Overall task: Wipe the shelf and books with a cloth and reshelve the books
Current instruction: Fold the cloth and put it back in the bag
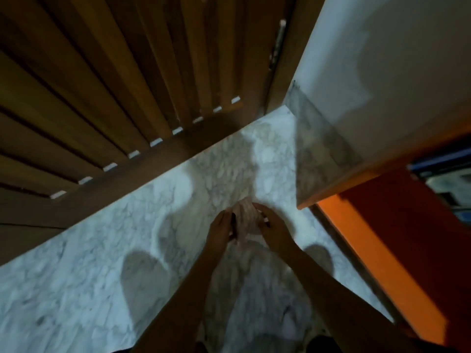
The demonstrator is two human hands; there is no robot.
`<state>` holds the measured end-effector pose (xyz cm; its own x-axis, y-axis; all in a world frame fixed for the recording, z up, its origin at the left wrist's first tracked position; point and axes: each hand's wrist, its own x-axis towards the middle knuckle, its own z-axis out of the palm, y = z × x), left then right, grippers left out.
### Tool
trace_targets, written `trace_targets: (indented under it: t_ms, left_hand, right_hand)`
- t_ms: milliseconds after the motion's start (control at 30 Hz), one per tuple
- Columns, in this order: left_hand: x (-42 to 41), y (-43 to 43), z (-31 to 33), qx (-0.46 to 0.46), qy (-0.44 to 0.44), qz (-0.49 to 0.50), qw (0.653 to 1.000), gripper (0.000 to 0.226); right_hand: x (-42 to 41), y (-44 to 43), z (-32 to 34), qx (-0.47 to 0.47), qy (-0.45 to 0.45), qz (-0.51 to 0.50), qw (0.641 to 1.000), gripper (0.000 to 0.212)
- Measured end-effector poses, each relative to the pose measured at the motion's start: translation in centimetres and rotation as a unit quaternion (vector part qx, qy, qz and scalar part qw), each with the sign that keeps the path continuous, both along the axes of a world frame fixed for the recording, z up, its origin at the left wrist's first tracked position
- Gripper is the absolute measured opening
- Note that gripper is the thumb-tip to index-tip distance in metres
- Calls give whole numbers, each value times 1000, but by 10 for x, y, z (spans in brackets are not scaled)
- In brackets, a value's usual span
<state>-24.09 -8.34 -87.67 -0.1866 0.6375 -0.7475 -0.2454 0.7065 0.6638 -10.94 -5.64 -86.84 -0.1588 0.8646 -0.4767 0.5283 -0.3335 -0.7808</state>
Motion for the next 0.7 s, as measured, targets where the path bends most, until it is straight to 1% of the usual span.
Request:
trace_targets:
  t_ms: [133, 233, 300, 367, 433, 500, 533, 567, 700]
  left_hand:
    - [-15, 24, 146, 50, 15, -4, 999, 22]
    - [-23, 34, 270, 104, 21, -6, 994, 24]
    - [-26, 36, 345, 160, 35, -41, 986, 24]
    - [-25, 37, 415, 208, 50, -58, 975, 22]
    - [-23, 39, 478, 249, 57, -53, 965, 18]
    - [-19, 40, 533, 310, 115, -67, 941, 27]
    - [-16, 41, 558, 343, 144, -74, 925, 30]
    - [-13, 41, 581, 375, 154, -80, 911, 31]
    - [12, 32, 651, 465, 130, -184, 856, 33]
  right_hand:
    - [-6, 23, 153, 65, 16, 44, 997, 33]
    - [-5, 37, 263, 141, -9, 83, 987, 38]
    - [-2, 47, 337, 176, -14, 100, 979, 43]
    - [4, 51, 415, 211, -19, 104, 972, 40]
    - [12, 52, 486, 255, -33, 124, 958, 37]
    - [24, 49, 546, 303, -52, 144, 941, 35]
    - [30, 45, 573, 313, -63, 140, 937, 35]
    - [36, 37, 601, 319, -75, 132, 936, 35]
    - [60, -14, 687, 391, -127, 81, 908, 29]
